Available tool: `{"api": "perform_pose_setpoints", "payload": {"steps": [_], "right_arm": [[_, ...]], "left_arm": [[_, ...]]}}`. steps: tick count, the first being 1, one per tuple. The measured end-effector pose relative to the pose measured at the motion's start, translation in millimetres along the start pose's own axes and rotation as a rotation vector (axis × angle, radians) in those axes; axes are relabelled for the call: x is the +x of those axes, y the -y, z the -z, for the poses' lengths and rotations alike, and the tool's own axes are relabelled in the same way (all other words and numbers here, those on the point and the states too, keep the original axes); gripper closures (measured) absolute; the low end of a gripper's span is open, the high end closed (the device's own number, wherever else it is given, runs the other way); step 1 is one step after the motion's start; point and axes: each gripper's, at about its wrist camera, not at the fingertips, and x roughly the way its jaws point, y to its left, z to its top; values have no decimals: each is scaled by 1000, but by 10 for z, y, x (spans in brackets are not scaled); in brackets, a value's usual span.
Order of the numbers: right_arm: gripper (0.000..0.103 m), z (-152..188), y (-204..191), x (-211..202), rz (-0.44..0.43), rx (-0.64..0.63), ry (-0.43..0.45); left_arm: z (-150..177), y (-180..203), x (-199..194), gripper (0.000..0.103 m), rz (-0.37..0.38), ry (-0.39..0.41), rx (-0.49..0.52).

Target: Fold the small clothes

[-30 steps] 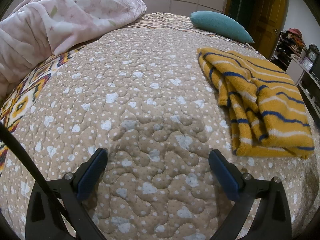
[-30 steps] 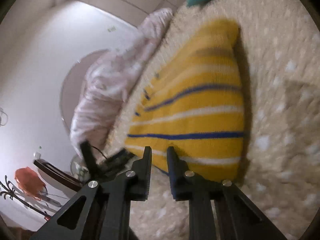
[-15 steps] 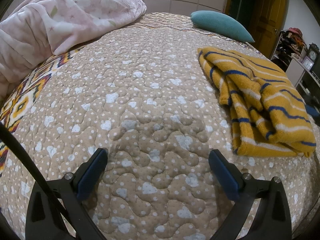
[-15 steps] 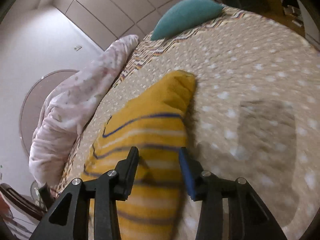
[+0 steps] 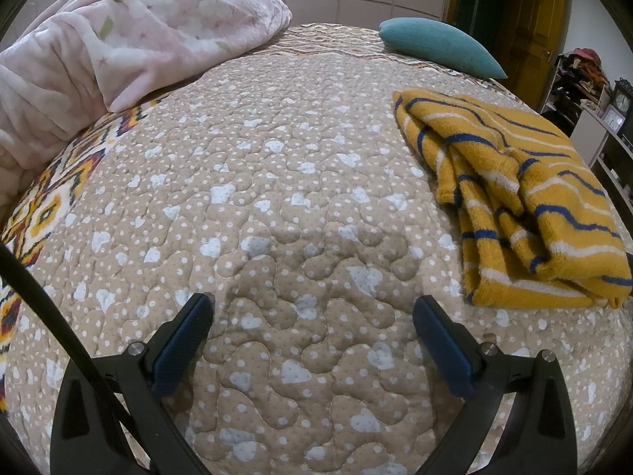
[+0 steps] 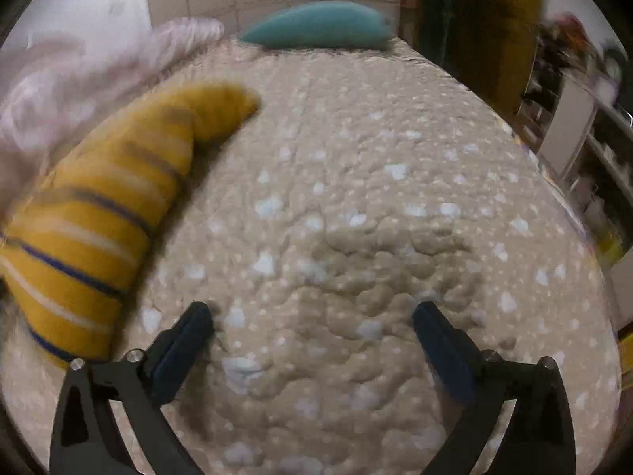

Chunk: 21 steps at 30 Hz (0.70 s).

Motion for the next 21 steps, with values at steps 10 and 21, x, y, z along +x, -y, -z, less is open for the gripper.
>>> {"api": "perform_pose_setpoints", "payload": {"steps": [10, 21], "right_arm": [[0, 68, -23, -73, -12, 9, 10], [0, 55, 2, -60, -12, 8, 9]], "left_arm": [[-15, 26, 23, 0, -11, -25, 10], [-107, 43, 90, 0, -64, -55, -75]]}}
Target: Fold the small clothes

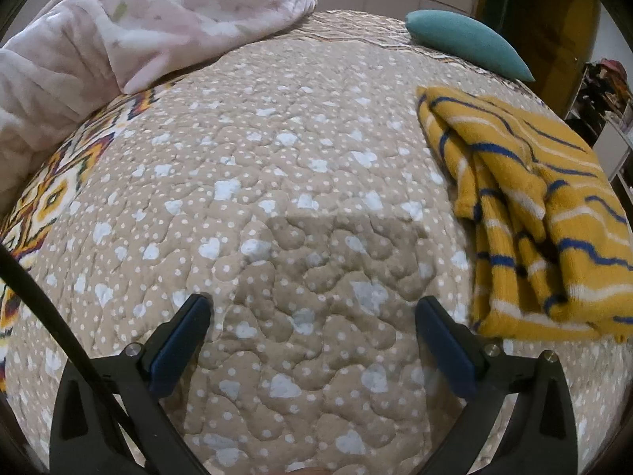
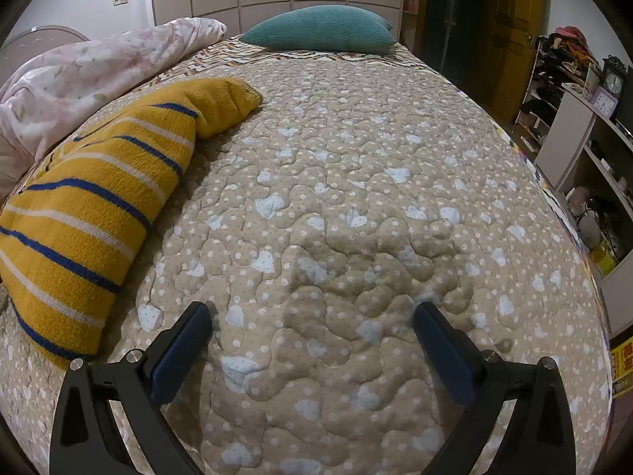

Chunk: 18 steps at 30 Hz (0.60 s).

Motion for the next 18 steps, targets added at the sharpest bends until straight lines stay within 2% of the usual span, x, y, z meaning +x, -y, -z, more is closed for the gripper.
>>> {"api": "perform_pose_setpoints", "payload": {"steps": [3, 7, 18], "right_arm": [[0, -4, 7, 3, 0, 0, 0], [0, -8, 14, 7, 0, 0, 0], [0, -7, 13, 4, 0, 0, 0]], "left_arm": [[10, -18, -14, 0, 5, 14, -6], [14, 40, -15, 0, -26, 10, 17], [41, 39, -46, 0, -21, 21, 13]]}}
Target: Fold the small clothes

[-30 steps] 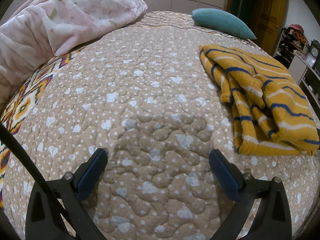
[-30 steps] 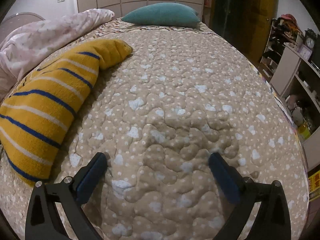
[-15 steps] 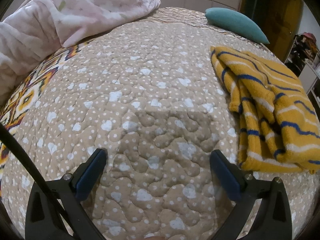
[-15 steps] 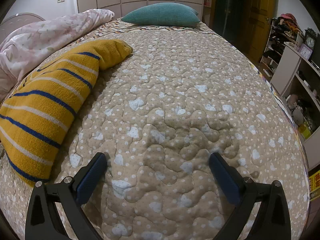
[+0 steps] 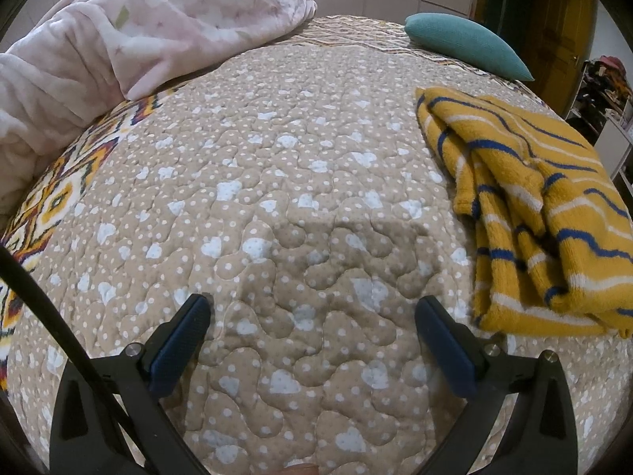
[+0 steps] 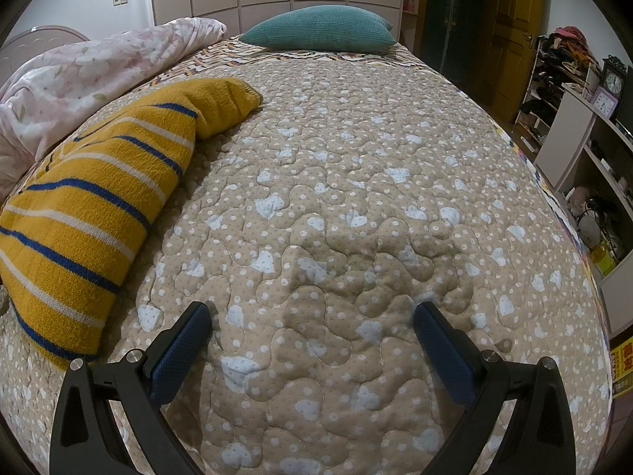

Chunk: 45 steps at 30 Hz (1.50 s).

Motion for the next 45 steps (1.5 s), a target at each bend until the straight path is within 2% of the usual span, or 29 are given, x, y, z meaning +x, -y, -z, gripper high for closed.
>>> {"api": "perform_pose_setpoints", "payload": {"steps": [8, 24, 45], "right_arm": [[0, 1, -1, -3, 0, 0, 0], [0, -2, 2, 4, -1, 0, 0], [0, -3, 3, 7, -1, 0, 0]], "left_arm": [[47, 22, -55, 0, -8, 10, -2], [391, 222, -310, 0, -47, 81, -7], [407, 216, -307, 0, -54, 97, -11]]}}
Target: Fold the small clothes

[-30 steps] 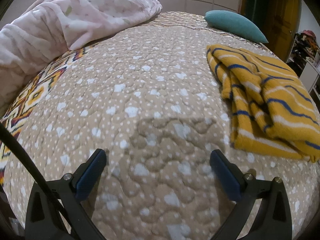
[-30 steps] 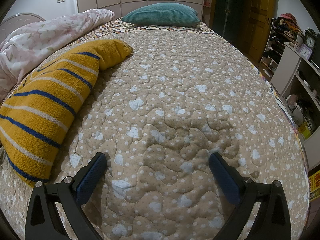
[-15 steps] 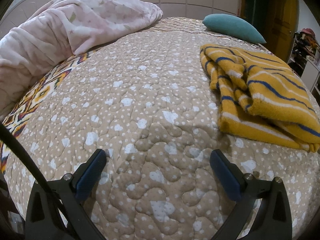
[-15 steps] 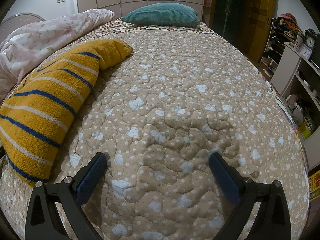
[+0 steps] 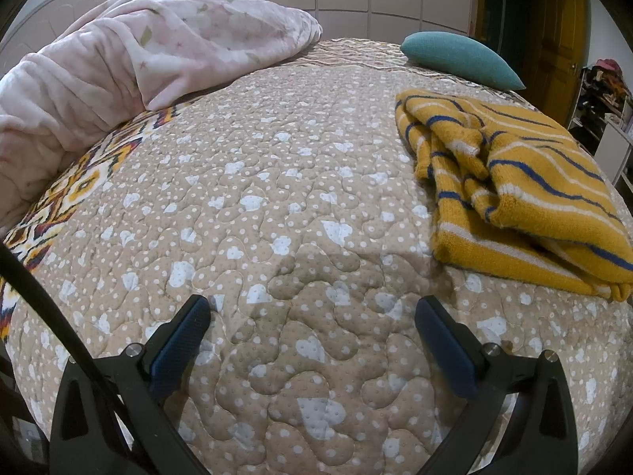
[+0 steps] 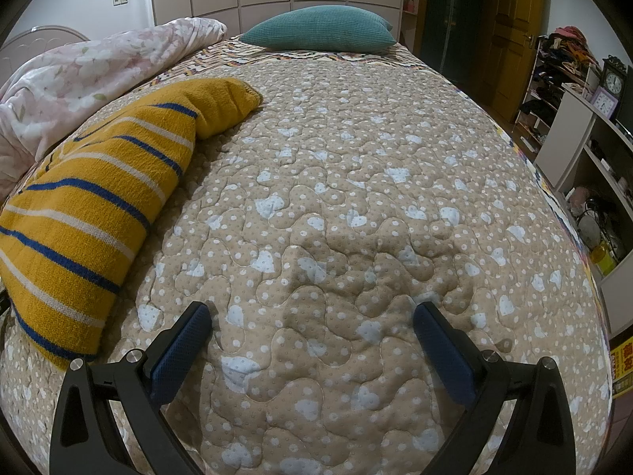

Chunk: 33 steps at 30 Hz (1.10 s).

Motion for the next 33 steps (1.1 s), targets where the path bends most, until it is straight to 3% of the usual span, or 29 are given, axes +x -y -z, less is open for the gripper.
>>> {"api": "perform_pose_setpoints", "payload": {"steps": [25, 30, 33], "right_arm": [[0, -15, 0, 27, 0, 1, -2], [0, -73, 17, 32, 10, 70, -66], [0, -52, 3, 7, 44, 173, -74]], "left_arm": [[13, -22, -1, 0, 24, 2, -12], [0, -7, 6, 0, 10, -1, -3], [7, -7, 3, 0, 12, 5, -5]]}}
